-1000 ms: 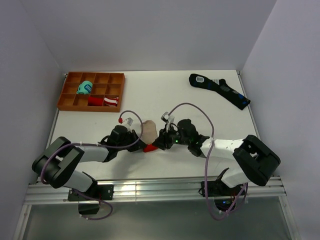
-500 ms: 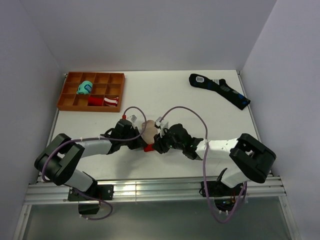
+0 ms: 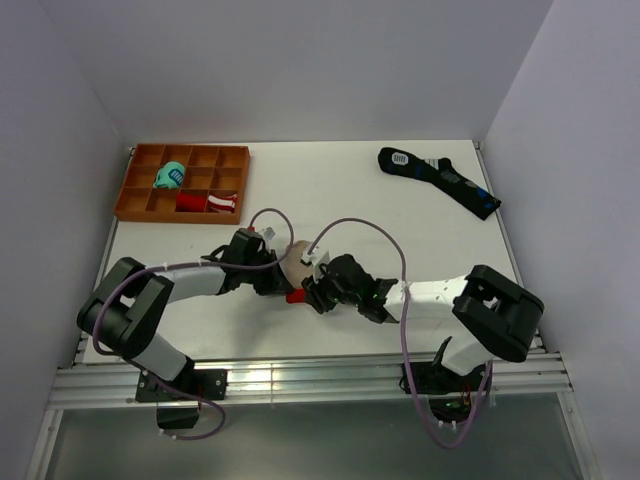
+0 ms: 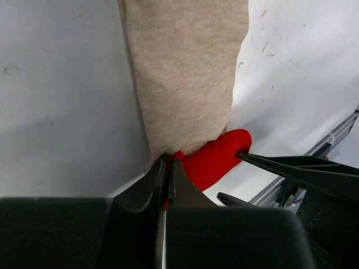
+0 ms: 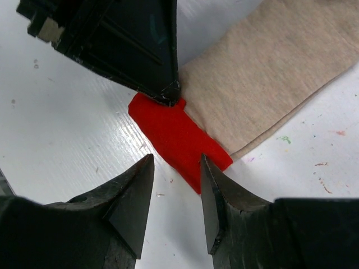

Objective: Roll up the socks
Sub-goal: Roll the sock at the center of the board.

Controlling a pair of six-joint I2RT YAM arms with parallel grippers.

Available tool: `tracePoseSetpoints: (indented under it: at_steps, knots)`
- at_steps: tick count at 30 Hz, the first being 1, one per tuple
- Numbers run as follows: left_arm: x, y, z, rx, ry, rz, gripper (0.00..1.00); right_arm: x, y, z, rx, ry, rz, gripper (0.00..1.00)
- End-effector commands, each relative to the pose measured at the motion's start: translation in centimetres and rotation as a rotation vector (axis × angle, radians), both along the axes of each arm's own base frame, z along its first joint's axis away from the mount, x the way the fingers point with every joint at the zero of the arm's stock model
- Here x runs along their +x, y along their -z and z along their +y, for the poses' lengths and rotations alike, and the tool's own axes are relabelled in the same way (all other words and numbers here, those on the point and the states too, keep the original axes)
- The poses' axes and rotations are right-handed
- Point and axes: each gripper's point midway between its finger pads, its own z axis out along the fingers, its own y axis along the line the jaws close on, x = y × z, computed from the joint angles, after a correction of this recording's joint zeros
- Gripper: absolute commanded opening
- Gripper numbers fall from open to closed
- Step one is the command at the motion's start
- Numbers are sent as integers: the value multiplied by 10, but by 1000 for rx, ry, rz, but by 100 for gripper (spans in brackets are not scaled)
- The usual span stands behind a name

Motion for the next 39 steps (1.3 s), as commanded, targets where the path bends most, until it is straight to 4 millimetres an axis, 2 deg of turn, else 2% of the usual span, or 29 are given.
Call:
tracePoseSetpoints:
  at_steps: [1,7,18,26,34,39]
  knots:
    - [-29,34,28,123,20,139,0,8,-4,6,-31,7,-46,46]
    - [-29,28,22,43,11,169,0,3,5,8,-64,0,-40,47]
    - [-33,28,18,-43,3,248,0,4,21,-1,-98,85,-52,51]
    - [-23,19,9,-134,-11,276,0,2,34,-7,-142,120,-74,52]
    - [-21,23,13,-163,-40,320,0,-2,46,-6,-178,112,-71,50]
    - [-21,26,16,-172,-55,332,0,-4,47,-2,-188,89,-60,44]
